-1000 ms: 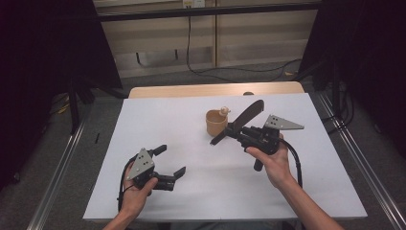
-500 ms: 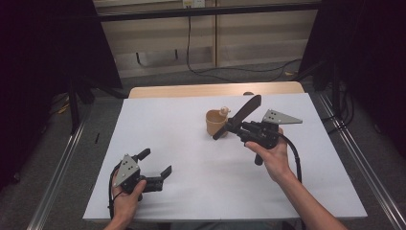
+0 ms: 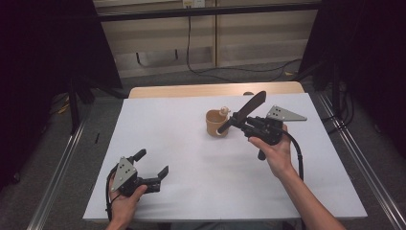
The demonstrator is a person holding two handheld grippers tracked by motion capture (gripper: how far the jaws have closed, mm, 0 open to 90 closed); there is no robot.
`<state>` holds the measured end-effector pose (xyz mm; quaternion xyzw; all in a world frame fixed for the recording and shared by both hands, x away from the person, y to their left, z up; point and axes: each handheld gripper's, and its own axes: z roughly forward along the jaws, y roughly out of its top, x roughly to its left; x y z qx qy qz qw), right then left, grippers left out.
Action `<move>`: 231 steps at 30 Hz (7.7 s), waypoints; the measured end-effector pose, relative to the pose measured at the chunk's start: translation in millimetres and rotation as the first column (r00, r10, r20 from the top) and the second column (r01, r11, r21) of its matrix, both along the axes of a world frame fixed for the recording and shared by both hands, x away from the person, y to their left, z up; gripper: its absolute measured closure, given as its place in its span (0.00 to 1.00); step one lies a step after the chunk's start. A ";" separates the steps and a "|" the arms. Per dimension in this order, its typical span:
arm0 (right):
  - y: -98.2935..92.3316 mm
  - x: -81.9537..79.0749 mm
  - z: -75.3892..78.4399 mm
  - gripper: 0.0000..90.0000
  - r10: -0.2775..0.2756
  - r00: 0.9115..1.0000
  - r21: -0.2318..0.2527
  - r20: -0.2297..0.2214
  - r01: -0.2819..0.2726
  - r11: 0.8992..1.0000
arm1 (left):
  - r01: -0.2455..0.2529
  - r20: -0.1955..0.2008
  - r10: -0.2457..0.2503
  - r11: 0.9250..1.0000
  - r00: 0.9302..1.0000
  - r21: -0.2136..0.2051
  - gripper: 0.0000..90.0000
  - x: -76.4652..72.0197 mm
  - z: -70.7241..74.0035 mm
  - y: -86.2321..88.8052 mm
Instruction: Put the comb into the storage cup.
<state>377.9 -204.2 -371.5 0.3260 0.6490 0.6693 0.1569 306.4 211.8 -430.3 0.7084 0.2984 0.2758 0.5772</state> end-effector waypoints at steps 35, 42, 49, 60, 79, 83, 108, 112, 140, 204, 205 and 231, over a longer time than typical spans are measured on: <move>15.0 40.1 16.9 0.81 -0.066 0.997 -0.062 0.046 0.069 0.996 | 0.011 -0.046 -0.013 0.999 0.999 -0.041 0.03 1.9 -1.3 2.6; 19.8 47.6 17.1 0.81 -0.073 0.996 -0.061 0.048 0.076 0.995 | 0.014 -0.051 -0.016 0.999 0.999 -0.041 0.03 3.6 -2.0 3.1; 17.8 55.6 10.9 0.81 -0.092 0.995 -0.068 0.038 0.094 0.993 | 0.022 -0.057 -0.024 0.999 0.998 -0.035 0.03 4.8 -2.0 4.1; 13.7 61.3 8.1 0.81 -0.121 0.992 -0.084 0.024 0.123 0.989 | 0.024 -0.060 -0.026 0.999 0.998 -0.031 0.03 6.2 -2.2 4.1; 18.6 68.4 -2.7 0.81 -0.116 0.993 -0.137 0.006 0.116 0.984 | 0.031 -0.071 -0.033 0.999 0.997 -0.028 0.03 7.2 -3.3 2.8; 21.0 68.0 -4.0 0.81 -0.109 0.994 -0.151 0.006 0.109 0.983 | 0.037 -0.075 -0.039 0.999 0.996 -0.025 0.03 7.1 -3.8 1.2; 26.2 70.0 -23.5 0.81 -0.110 0.994 -0.193 -0.014 0.105 0.976 | 0.050 -0.070 -0.051 0.999 0.996 -0.014 0.03 4.5 -3.3 -2.0; 26.3 70.5 -27.3 0.81 -0.110 0.994 -0.196 -0.025 0.103 0.975 | 0.053 -0.071 -0.053 0.999 0.996 -0.002 0.03 4.6 -3.9 -2.9; 32.5 72.6 -44.7 0.81 -0.112 0.992 -0.240 -0.053 0.096 0.966 | 0.054 -0.066 -0.053 0.998 0.996 0.011 0.04 6.2 -4.7 -5.3; 10.5 57.0 -56.8 0.05 -0.238 0.966 -0.209 -0.098 0.214 0.954 | -0.014 -0.073 0.012 1.000 0.997 -0.025 0.04 9.9 -5.2 4.1; 10.1 56.4 -56.9 0.04 -0.240 0.966 -0.210 -0.096 0.216 0.954 | -0.014 -0.073 0.012 1.000 0.997 -0.022 0.04 10.0 -5.1 4.1; -5.8 26.8 -47.9 0.02 -0.365 0.931 -0.225 0.023 0.361 0.905 | -0.035 -0.088 0.031 0.999 0.996 -0.038 0.04 8.3 -4.8 6.5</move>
